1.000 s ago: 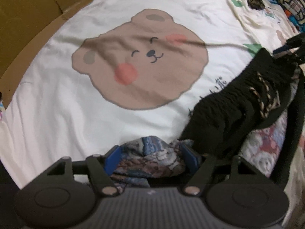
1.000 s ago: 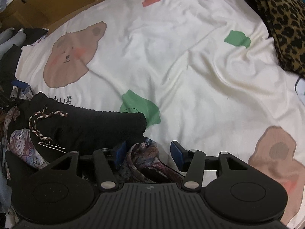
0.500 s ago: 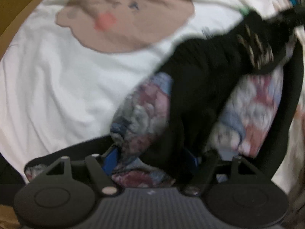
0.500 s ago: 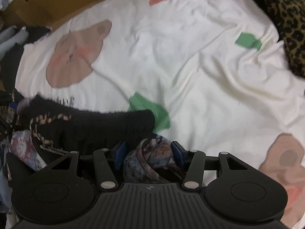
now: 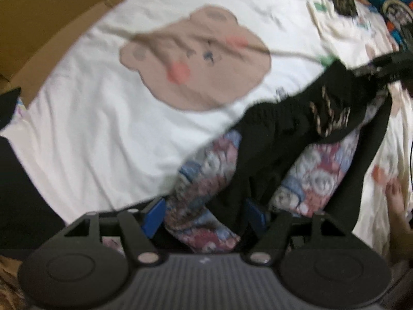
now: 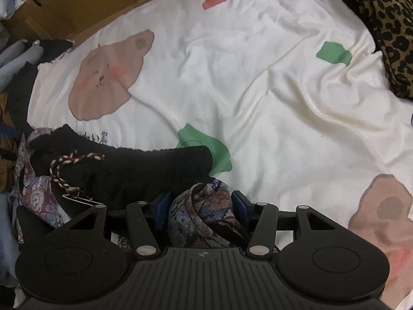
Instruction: Fold clothes
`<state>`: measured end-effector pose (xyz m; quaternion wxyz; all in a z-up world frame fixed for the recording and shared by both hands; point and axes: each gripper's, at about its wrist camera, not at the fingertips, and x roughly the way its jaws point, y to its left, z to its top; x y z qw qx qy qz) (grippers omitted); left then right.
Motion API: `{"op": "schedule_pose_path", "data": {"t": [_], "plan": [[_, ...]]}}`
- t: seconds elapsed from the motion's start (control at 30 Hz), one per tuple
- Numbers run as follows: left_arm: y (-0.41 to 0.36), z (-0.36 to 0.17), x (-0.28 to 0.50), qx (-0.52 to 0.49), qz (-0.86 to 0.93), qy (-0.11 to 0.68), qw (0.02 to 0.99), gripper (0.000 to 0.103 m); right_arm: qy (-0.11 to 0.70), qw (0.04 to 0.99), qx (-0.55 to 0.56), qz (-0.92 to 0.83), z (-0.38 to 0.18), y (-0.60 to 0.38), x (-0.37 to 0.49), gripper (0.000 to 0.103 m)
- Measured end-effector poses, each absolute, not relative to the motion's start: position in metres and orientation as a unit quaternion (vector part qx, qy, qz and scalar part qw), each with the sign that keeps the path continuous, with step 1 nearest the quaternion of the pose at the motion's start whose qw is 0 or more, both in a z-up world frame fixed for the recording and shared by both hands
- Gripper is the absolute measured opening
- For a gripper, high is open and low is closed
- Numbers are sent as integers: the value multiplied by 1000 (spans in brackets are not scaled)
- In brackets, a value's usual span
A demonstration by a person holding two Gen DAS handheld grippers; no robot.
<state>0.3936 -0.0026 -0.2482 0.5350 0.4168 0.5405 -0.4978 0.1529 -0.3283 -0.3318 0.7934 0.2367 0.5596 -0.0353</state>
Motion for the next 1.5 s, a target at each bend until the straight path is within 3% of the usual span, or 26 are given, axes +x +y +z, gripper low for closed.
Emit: {"op": "schedule_pose_path", "data": {"t": [0.17,0.6,0.7,0.87,1.1,1.23,1.27,1.33,1.5], "plan": [[-24,-234,406,391,-503,533,557,71,541,801,252,-46,-323,-341,151,58],[-68,-295,390,387,-522,533,543,66,551,795,246,-59,-338,-345,158,56],[-70,-308,379,397,-531,530,529,66,555,797,232,-61,-343,-340,160,51],[-61,-326,374,394,-526,551,515,71,563,793,224,-56,-350,-334,161,51],[-45,-335,361,392,-523,565,504,72,573,788,220,-46,-351,-326,159,51],[-36,-333,354,385,-538,559,500,57,574,789,214,-41,-351,-321,157,51],[-34,-332,352,383,-541,557,501,54,574,790,212,-36,-351,-320,157,46],[-32,-330,350,371,-549,557,500,32,574,791,208,-27,-351,-317,156,33],[-29,-319,342,373,-556,535,515,25,576,797,183,-24,-342,-306,156,17]]}}
